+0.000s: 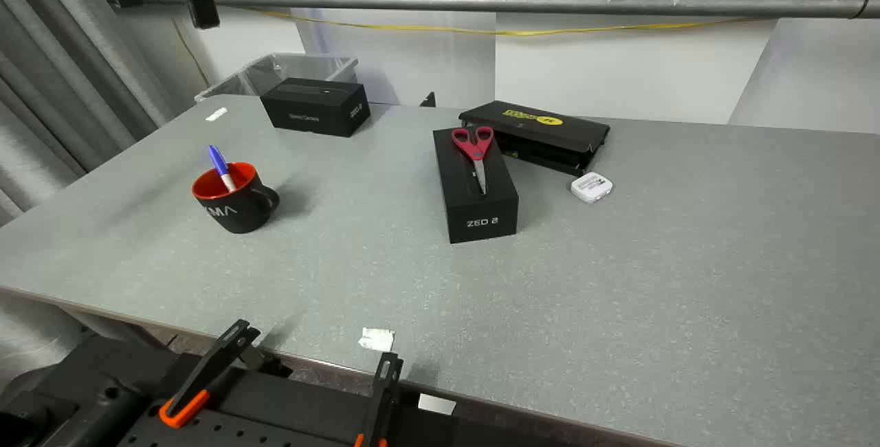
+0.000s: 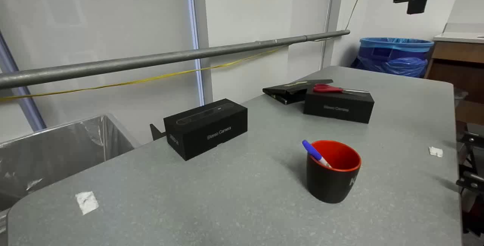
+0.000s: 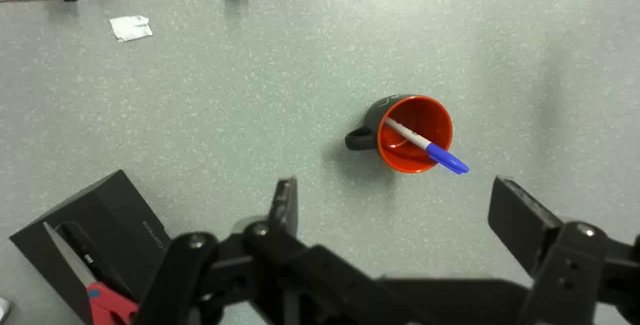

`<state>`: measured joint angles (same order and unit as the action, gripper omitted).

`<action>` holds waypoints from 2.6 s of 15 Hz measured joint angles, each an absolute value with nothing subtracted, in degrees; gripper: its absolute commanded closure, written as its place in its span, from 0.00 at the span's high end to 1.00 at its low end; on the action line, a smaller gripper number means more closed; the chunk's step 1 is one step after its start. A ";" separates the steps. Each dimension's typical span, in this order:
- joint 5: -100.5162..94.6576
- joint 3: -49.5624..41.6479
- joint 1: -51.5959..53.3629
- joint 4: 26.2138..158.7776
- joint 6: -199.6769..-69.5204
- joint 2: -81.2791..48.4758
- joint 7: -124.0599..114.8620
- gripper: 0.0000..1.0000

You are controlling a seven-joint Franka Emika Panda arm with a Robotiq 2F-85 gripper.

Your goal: Move the blue pen from the black mug to the table

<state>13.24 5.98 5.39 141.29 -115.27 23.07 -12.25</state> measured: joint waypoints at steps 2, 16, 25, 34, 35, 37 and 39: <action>13.24 5.98 5.39 141.32 -115.28 23.07 -12.25 1.00; 0.85 11.12 8.24 135.60 -113.75 5.54 -0.92 1.00; -3.03 13.10 11.13 131.89 -113.74 -1.01 4.09 1.00; -3.52 13.16 11.38 131.73 -125.69 -6.77 4.67 1.00; -3.52 13.22 11.58 131.72 -128.19 -7.81 5.16 1.00; -3.52 13.66 12.08 131.72 -132.05 -9.53 6.30 1.00; -3.52 14.45 12.80 131.74 -134.68 -10.68 7.58 1.00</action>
<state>-3.52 14.45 12.80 131.74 -134.68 -10.68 7.58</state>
